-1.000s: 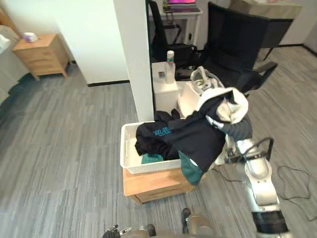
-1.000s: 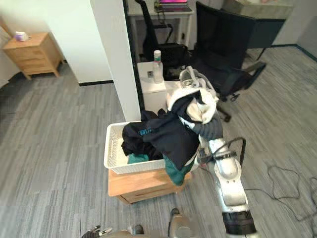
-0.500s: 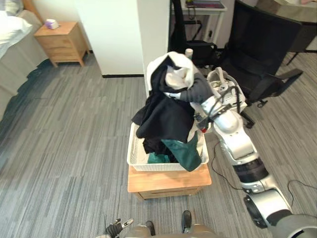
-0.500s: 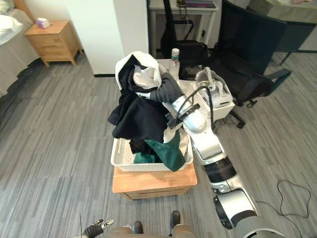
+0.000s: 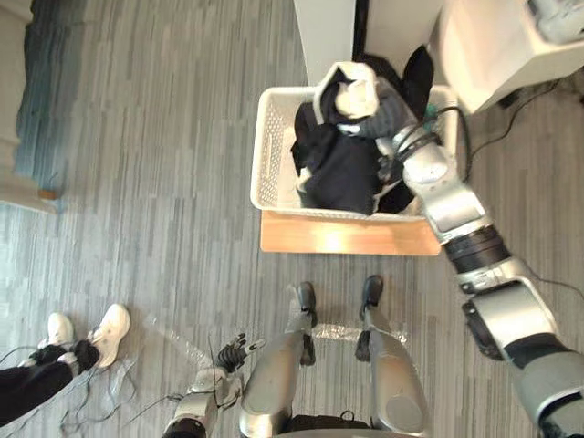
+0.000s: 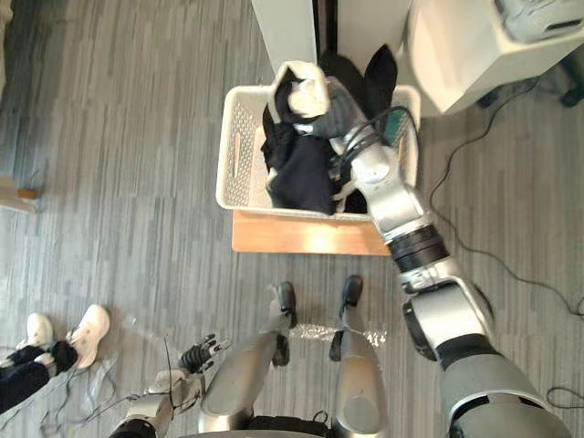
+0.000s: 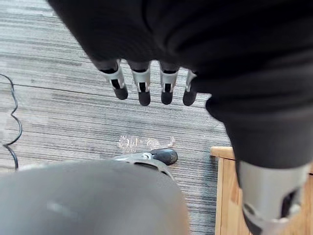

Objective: Tidy the bed and pick cloth on bed and put in laundry

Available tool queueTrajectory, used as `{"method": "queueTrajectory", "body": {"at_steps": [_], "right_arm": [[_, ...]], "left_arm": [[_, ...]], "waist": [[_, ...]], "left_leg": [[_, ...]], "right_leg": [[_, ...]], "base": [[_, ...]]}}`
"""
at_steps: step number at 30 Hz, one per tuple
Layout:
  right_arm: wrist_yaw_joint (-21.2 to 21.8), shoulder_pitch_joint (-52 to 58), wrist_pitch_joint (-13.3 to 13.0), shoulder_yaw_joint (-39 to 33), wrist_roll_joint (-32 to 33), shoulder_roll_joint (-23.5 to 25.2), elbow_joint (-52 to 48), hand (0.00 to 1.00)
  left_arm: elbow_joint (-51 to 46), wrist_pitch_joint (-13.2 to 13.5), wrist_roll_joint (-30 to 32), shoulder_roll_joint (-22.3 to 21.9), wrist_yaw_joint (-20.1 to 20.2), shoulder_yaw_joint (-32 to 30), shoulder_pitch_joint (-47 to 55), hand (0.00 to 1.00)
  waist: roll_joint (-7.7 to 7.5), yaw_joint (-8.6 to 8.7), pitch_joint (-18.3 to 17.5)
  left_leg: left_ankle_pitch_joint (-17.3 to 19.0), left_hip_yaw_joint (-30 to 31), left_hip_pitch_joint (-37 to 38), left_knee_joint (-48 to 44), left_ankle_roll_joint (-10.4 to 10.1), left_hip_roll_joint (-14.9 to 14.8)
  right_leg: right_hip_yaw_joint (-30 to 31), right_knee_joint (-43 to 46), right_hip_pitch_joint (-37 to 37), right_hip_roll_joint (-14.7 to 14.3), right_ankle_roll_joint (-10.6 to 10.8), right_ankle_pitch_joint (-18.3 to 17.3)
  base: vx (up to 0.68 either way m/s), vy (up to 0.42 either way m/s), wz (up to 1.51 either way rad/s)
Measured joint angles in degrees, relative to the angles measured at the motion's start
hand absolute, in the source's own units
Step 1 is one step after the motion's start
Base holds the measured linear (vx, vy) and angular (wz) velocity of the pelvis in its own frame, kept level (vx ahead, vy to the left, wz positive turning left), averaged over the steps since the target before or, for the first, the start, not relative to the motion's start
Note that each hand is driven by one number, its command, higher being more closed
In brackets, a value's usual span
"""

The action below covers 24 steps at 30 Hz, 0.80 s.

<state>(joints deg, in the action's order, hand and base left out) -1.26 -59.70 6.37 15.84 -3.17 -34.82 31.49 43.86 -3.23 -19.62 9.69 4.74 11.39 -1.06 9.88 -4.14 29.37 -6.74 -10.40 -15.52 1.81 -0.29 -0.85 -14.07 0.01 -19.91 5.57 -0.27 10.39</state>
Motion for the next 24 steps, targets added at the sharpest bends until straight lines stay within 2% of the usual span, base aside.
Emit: {"method": "queueTrajectory", "body": {"at_steps": [3,5,6,8,11,14,16,18,19,21,23,24], "right_arm": [[0.0,0.1,-2.5,-0.7,0.3,-1.6,3.6,0.0],[0.1,1.1,-6.3,-0.8,0.0,-2.7,6.2,0.0],[0.0,1.3,-6.6,-0.8,-0.2,-2.8,6.2,0.0],[-0.1,3.5,-10.3,-0.8,-3.3,-3.4,6.3,0.0],[-1.3,6.3,-13.2,-1.8,-5.6,-3.5,4.5,0.0],[-2.0,11.2,-14.9,-4.1,-6.8,-3.7,-2.7,0.0],[-2.3,13.5,-15.0,-4.4,-6.8,-3.5,-5.9,0.0],[-2.3,18.2,-14.9,-6.3,-6.8,-1.3,-9.0,0.0],[-2.3,20.1,-14.7,-6.9,-6.8,-0.7,-9.8,0.0],[-2.1,27.5,-14.1,-8.4,-6.5,1.6,-13.4,0.0],[-1.8,31.9,-13.4,-9.6,-6.5,3.1,-15.9,0.0],[-1.5,34.4,-12.7,-10.7,-6.6,3.9,-17.6,0.0]], "left_arm": [[-1.2,0.1,0.1,0.0,0.4,1.3,0.0,0.0],[-1.6,1.4,0.8,0.0,1.6,2.2,0.0,0.0],[-1.6,1.5,0.9,0.0,1.6,2.3,0.0,0.0],[-1.6,2.6,1.7,0.0,2.1,2.2,0.2,0.0],[-1.6,4.4,2.6,0.0,2.8,1.9,0.5,0.0],[-1.5,5.2,4.9,0.0,3.2,0.1,1.4,0.0],[-1.4,5.3,6.3,0.2,3.5,-1.3,2.3,0.0],[1.2,5.1,8.3,0.3,3.7,-3.2,3.0,0.0],[1.8,5.1,8.9,0.5,3.8,-3.3,3.2,0.0],[3.1,4.8,11.1,0.5,4.0,-5.6,4.6,0.0],[4.2,4.7,12.7,0.5,4.1,-7.7,5.2,0.0],[5.1,4.7,13.4,0.4,4.4,-8.8,5.6,0.0]], "waist": [[0.16,-0.03,-0.1],[0.17,0.06,-0.1],[0.17,0.07,-0.1],[0.17,0.22,-0.1],[0.16,0.29,-0.1],[0.05,0.38,-0.2],[-0.39,0.57,-0.5],[-2.02,1.88,-3.4],[-2.7,1.88,-4.4],[-6.0,2.03,-7.6],[-8.05,2.16,-10.5],[-9.05,3.23,-12.7]], "left_leg": [[0.0,-0.2,0.1,0.0,0.0,0.1],[0.0,-0.8,0.8,0.0,0.0,0.2],[0.0,-0.9,0.9,0.1,0.0,0.2],[0.0,-1.2,2.9,0.4,0.0,0.2],[0.0,-2.0,6.3,1.6,0.0,0.1],[0.2,-3.4,9.9,3.2,-0.3,-0.1],[0.4,-4.2,11.3,3.6,-0.2,-0.2],[0.7,-4.7,12.1,3.6,-0.2,-0.5],[0.8,-4.9,12.4,3.6,-0.3,-0.6],[2.0,-6.4,15.1,3.6,-1.1,-1.3],[3.1,-7.6,16.6,3.9,-1.5,-1.8],[3.6,-8.0,17.1,3.9,-1.5,-1.8]], "right_leg": [[0.1,0.0,0.0,0.1,0.0,0.0],[0.4,0.3,0.2,0.3,0.0,0.0],[0.4,0.3,0.3,0.3,0.0,0.0],[0.7,0.4,1.9,0.2,0.1,-0.2],[1.4,-0.1,4.7,-0.1,-0.1,-0.7],[1.5,-1.8,7.9,-0.5,0.2,-0.5],[1.6,-2.8,9.3,-0.7,0.5,-0.3],[1.7,-4.5,10.7,-1.2,1.4,0.5],[1.8,-4.6,10.9,-1.3,1.5,0.6],[3.2,-5.5,13.5,-2.2,1.6,0.6],[3.9,-5.5,14.8,-2.7,1.7,0.0],[4.6,-5.6,15.2,-2.9,1.9,-0.5]], "base": [[0.02,0.008,-0.01],[0.03,0.019,-0.11],[0.02,0.014,-0.11],[0.01,0.013,-0.09],[0.0,0.006,-0.14],[0.01,0.002,-0.23],[0.03,-0.006,-0.24],[0.07,-0.022,-0.15],[0.1,-0.03,-0.16],[0.11,-0.028,-0.34],[0.07,-0.009,-0.35],[0.06,0.003,-0.23]]}}
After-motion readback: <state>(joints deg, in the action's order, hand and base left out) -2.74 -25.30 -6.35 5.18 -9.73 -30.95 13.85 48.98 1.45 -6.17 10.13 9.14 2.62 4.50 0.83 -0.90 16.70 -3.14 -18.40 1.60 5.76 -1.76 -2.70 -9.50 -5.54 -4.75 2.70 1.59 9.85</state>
